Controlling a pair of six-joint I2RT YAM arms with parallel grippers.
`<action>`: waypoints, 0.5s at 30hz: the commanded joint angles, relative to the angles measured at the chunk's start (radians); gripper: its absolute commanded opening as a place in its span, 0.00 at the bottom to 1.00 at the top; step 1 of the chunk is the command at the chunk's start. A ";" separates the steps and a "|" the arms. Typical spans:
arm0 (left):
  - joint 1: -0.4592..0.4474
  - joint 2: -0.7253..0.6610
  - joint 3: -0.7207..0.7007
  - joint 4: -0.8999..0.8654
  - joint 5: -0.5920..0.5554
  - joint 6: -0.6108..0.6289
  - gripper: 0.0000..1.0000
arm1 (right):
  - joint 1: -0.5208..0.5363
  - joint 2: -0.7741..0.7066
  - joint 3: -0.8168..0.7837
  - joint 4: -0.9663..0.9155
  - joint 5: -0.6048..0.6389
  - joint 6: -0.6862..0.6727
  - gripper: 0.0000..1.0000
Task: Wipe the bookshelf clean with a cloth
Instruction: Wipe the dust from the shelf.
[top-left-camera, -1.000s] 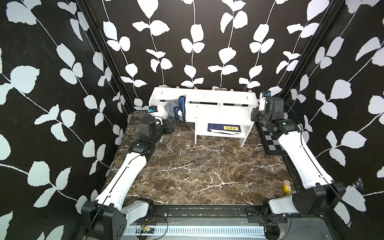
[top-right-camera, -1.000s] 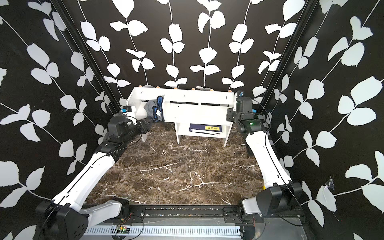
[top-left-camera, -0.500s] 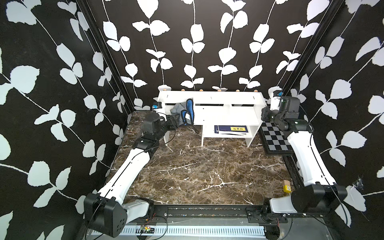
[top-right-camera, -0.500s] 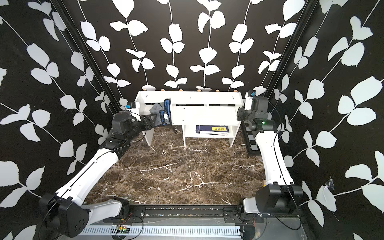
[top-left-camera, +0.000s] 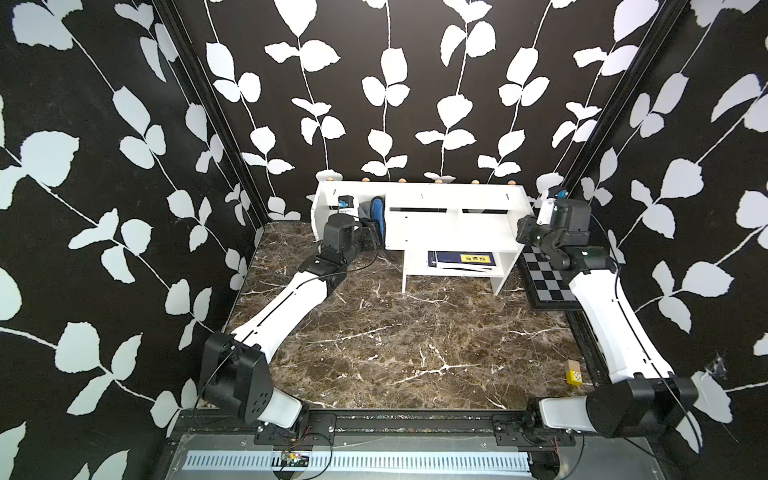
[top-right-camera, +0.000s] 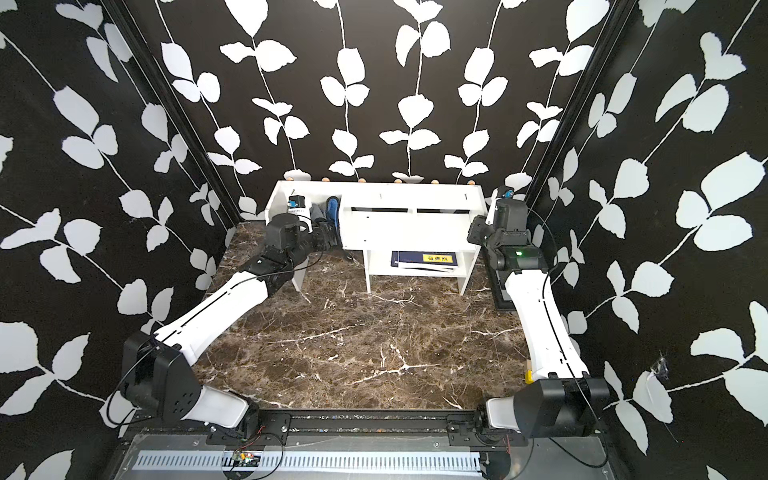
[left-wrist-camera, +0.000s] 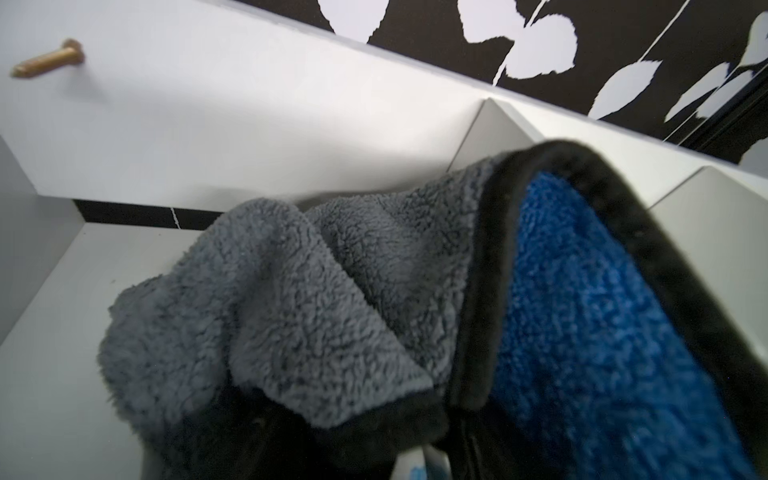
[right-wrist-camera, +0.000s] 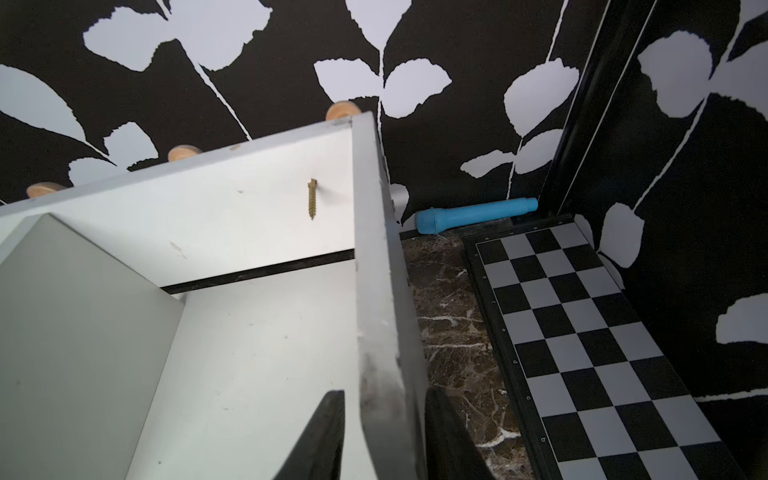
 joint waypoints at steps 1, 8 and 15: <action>0.001 0.032 0.044 -0.015 -0.020 0.010 0.42 | 0.024 -0.006 -0.027 -0.017 -0.043 0.043 0.30; 0.002 -0.068 -0.025 -0.016 -0.187 0.044 0.00 | 0.024 0.005 -0.025 -0.030 -0.042 0.033 0.29; 0.003 -0.155 -0.059 -0.060 -0.411 0.151 0.00 | 0.025 0.004 -0.024 -0.034 -0.061 0.032 0.27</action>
